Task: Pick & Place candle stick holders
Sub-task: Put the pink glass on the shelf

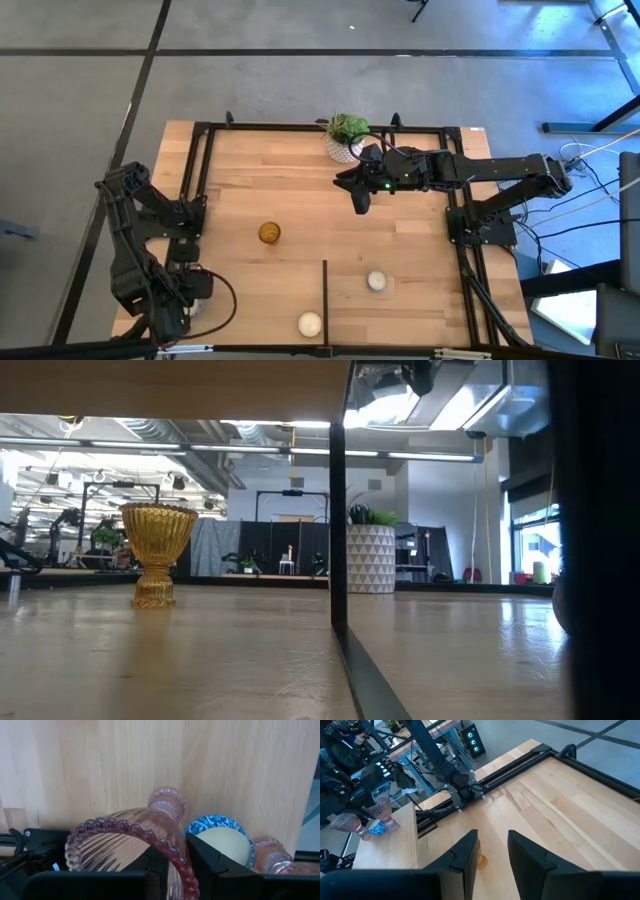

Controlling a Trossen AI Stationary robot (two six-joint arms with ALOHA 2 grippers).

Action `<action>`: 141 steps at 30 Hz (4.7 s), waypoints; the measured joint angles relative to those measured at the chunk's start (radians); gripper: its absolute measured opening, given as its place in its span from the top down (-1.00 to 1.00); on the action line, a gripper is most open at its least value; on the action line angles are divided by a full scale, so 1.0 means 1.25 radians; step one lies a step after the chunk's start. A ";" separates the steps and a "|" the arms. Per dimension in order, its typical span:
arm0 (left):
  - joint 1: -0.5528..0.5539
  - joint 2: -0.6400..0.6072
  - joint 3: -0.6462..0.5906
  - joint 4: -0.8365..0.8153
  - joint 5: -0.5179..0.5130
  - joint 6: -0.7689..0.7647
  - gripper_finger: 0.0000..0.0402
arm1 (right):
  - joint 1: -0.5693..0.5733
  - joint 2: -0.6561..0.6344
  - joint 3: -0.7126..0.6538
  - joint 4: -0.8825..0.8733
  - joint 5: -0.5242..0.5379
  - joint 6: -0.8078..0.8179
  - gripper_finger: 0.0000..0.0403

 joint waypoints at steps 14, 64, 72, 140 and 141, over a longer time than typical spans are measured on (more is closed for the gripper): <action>0.032 0.000 0.015 -0.001 -0.020 0.050 0.68 | 0.000 0.000 0.000 -0.007 0.000 0.000 0.45; 0.041 0.075 0.117 -0.001 -0.012 -0.005 0.49 | 0.002 0.000 0.000 -0.048 0.000 0.007 0.45; 0.041 0.068 0.117 -0.002 -0.015 -0.009 0.49 | 0.002 0.000 0.000 -0.048 0.000 0.009 0.45; 0.244 0.008 0.030 0.148 0.088 0.226 0.99 | 0.001 0.001 0.000 -0.193 0.030 0.043 0.45; 0.243 0.008 0.030 0.148 0.089 0.222 0.99 | 0.001 0.001 0.000 -0.193 0.030 0.043 0.45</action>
